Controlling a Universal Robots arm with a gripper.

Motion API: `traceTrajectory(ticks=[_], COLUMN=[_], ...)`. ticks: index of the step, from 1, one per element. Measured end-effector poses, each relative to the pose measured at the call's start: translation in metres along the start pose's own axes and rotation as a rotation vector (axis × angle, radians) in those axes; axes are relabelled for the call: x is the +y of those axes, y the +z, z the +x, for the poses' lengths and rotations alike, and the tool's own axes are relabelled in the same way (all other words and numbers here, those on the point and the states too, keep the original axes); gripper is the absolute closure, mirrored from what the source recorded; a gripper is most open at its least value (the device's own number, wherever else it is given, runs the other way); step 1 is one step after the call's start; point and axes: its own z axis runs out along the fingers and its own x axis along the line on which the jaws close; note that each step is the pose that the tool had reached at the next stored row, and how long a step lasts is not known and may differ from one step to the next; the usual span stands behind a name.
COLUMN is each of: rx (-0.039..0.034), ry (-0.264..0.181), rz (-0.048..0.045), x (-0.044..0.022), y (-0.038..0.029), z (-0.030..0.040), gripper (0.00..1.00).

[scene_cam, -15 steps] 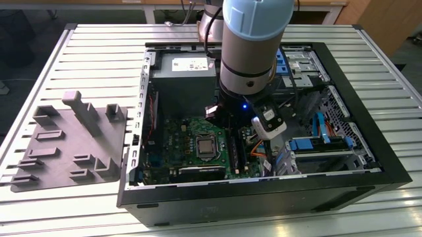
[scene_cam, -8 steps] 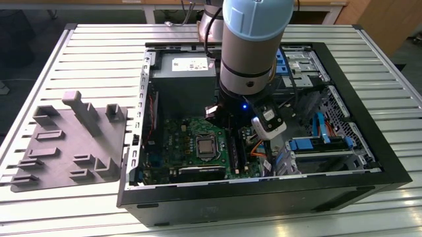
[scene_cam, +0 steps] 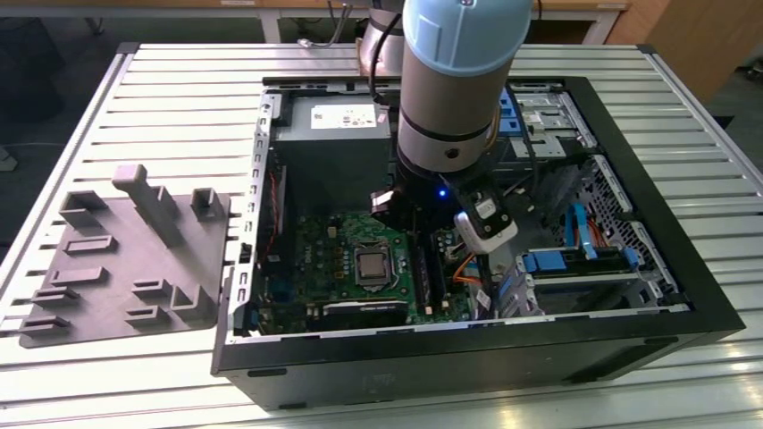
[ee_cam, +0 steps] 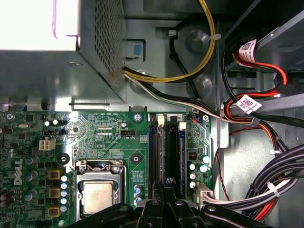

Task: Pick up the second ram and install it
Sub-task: 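Insert the second ram into the second slot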

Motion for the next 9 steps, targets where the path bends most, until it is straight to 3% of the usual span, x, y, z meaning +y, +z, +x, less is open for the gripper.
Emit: traceTrajectory(ticks=[9], rx=[-0.0001], ry=[0.000], rz=[0.0014], x=[-0.0004], y=[0.0015], z=[0.0000], gripper=[0.88])
